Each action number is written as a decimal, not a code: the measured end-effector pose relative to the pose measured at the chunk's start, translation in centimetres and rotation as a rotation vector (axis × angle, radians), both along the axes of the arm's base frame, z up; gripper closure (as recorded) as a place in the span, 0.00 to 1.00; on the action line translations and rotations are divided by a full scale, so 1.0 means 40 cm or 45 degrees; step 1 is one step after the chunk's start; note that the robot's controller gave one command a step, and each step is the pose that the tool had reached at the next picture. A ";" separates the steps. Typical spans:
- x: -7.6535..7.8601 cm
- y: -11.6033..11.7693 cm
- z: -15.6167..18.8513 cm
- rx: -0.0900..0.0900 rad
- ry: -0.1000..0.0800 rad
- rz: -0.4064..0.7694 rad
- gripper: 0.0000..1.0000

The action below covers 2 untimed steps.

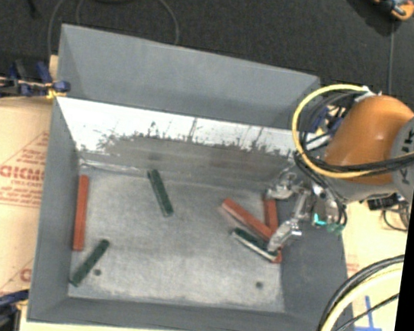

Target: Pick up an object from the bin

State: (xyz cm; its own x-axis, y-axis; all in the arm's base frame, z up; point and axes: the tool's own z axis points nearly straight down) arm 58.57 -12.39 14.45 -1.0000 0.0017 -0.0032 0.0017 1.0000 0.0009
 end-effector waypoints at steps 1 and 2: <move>0.000 -0.001 0.000 -0.001 0.000 0.001 0.00; 0.003 0.014 -0.162 -0.003 -0.003 0.025 1.00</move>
Offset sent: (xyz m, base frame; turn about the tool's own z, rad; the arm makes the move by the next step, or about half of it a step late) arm -0.0036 0.0077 -0.0745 -0.0212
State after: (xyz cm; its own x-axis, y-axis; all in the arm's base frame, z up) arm 58.70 -11.85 7.97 -0.9998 -0.0176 -0.0059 -0.0176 0.9998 -0.0018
